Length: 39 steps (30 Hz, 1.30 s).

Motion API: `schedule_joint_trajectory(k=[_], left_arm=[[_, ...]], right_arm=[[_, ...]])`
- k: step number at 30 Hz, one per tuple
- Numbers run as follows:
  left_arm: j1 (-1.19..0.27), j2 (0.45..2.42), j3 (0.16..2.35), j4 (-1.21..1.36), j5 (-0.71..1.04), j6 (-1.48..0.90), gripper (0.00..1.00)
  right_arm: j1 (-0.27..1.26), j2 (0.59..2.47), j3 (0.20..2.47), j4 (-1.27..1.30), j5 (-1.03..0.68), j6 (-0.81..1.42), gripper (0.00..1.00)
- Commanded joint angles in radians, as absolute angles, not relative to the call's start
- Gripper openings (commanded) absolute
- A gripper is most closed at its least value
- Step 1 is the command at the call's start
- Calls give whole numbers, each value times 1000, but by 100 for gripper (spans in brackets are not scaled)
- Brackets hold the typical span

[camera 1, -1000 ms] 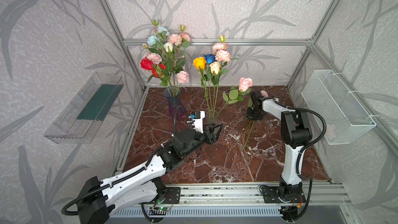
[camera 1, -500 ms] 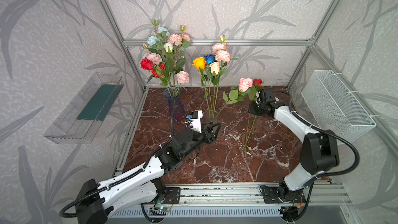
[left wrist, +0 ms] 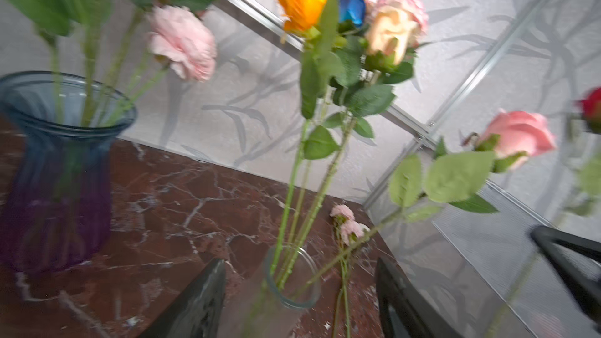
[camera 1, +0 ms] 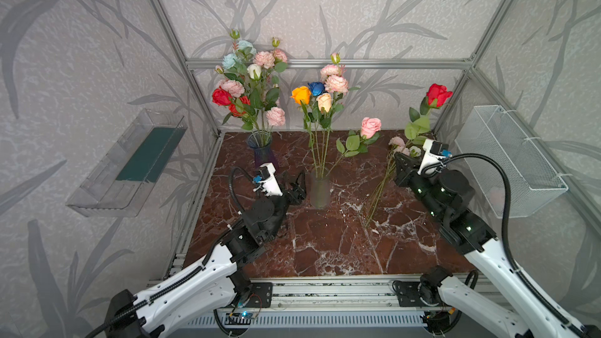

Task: Arrange the flowers into the vase
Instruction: 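Lift the red rose and carry it over the glass cylinder, then lower the red rose stem into the glass cylinder with the right gripper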

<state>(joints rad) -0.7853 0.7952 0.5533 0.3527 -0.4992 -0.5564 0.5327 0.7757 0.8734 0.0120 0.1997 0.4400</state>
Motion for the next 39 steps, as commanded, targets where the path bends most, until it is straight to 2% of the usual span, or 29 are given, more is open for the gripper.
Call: schedule_joint_trajectory(k=[1,8,20,30,39], left_arm=[[-718,763,516,399,-639,-623,74],[-664,786,523,388,-588,-650,73],[-662,798,535,383,-527,-655,72],[-660,796,540,382,-497,-666,72],[-657,810,541,380,-479,-680,71]], right_arm=[[627,776,912,183,254,345,0],[877,967,1114,388,262,114,0],[893,1405,1460,409,323,-23,0],[865,1518,1434,383,331,64,0],[870,1535,1358,228,358,152,1]])
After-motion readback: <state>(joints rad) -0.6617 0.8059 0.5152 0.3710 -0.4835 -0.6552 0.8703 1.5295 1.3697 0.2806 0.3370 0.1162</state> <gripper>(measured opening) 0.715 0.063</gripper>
